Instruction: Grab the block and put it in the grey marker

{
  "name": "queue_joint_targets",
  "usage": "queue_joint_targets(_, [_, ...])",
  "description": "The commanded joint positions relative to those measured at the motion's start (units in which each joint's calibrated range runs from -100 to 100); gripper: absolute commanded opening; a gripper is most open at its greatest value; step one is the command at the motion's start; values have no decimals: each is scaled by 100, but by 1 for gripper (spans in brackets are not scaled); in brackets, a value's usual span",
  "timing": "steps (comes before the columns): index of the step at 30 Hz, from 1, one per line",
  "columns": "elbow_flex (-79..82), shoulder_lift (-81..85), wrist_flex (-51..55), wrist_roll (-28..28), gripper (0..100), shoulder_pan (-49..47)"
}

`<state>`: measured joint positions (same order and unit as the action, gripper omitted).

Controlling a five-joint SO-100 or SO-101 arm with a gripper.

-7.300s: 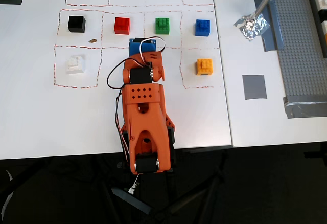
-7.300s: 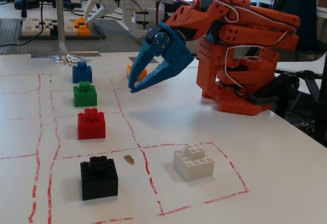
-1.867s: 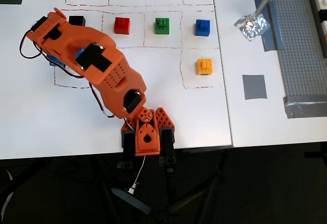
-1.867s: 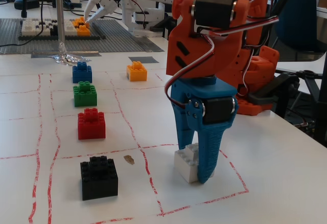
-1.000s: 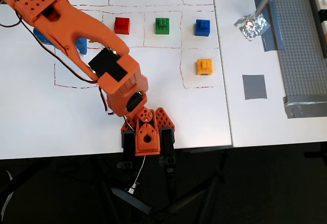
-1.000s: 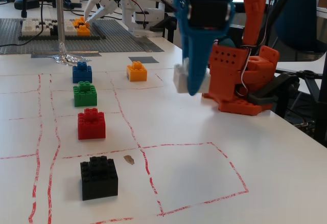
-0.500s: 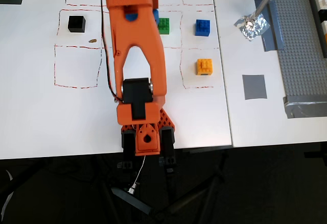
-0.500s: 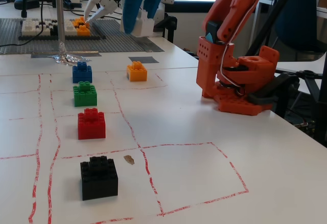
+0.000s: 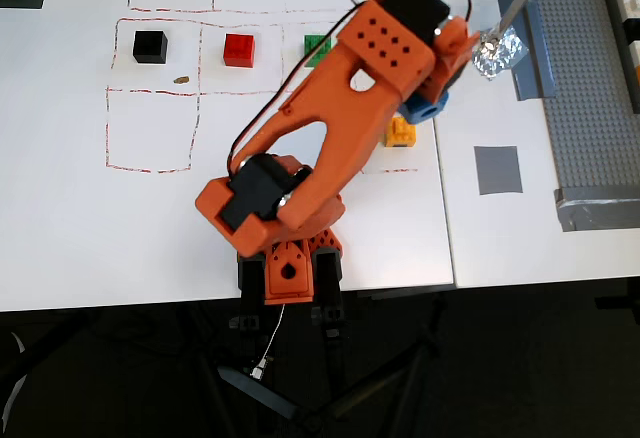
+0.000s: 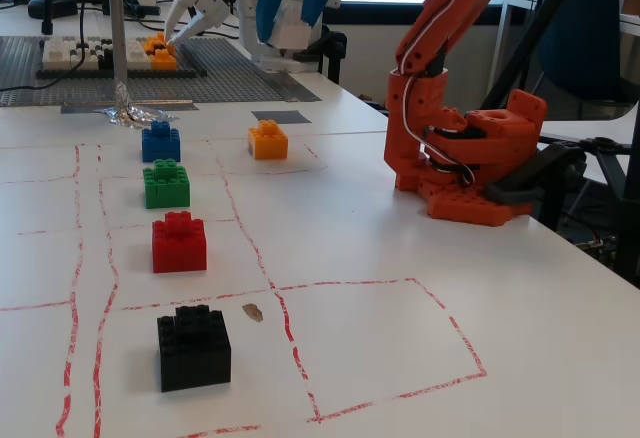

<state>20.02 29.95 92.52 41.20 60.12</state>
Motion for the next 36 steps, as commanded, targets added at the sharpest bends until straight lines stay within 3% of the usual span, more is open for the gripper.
queue_joint_targets(1, [-207,-173,-542,161,0,600])
queue_joint_targets(11, [-606,-1793,-1856,449,0,2012])
queue_joint_targets(20, [-1929,-3465,-2714,503,0,2691])
queue_joint_targets(30, [-3208,-4826,-2689,611,0,3079])
queue_joint_targets(36, [-3416,-4947,-2003,625,0,3106])
